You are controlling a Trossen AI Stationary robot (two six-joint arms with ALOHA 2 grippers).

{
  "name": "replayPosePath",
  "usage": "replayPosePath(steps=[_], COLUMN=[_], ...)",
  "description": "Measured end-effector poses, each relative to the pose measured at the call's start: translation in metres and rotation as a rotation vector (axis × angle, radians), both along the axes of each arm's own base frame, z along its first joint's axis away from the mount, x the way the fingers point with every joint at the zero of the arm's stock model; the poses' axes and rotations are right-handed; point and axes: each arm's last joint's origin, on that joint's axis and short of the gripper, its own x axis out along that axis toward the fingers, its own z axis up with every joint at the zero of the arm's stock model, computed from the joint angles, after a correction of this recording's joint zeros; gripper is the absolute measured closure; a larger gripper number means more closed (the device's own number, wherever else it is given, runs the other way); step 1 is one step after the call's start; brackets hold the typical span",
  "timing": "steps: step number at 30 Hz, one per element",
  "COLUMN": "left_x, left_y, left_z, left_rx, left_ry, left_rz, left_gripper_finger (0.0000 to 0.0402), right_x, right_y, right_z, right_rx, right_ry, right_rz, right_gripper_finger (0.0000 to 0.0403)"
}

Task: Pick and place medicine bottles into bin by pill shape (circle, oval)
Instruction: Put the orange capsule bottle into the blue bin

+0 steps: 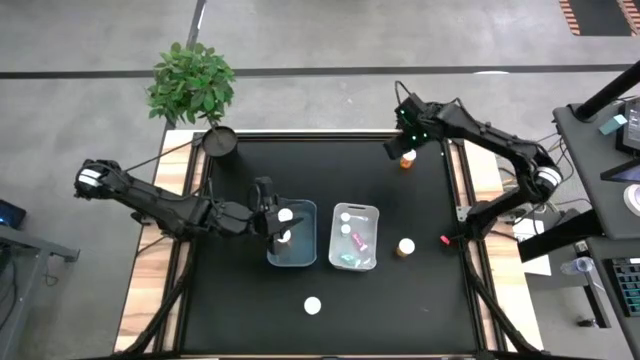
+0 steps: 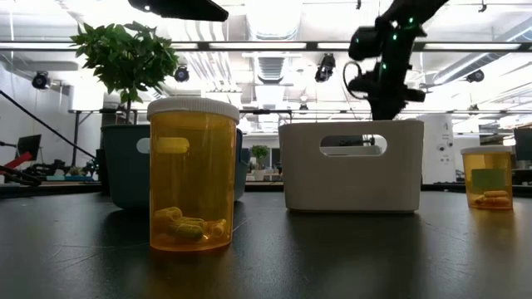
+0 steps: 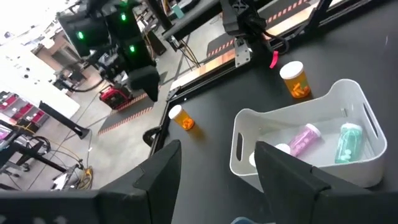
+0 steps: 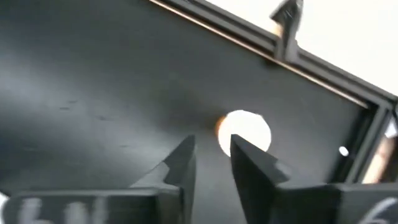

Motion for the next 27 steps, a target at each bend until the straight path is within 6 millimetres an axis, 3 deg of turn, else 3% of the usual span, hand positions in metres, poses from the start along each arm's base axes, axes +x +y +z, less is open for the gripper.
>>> replayPosePath(steps=[14, 21, 27], left_x=[-0.002, -0.002, -0.002], left_y=[0.001, 0.001, 0.001], left_z=[0.003, 0.003, 0.003], left_rx=[-0.005, -0.005, -0.005], left_ry=[-0.018, -0.018, -0.017], left_rz=[0.001, 0.0, 0.0], left_gripper_finger=[0.0214, 0.0214, 0.0214], right_x=[-0.021, -0.017, -0.014], right_y=[-0.044, -0.05, -0.055], right_z=[-0.04, -0.057, -0.073], right_rx=[0.194, 0.257, 0.298], right_ry=[0.056, 0.086, 0.12], right_rz=[-0.095, -0.092, -0.097], right_gripper_finger=[0.014, 0.0097, 0.0088])
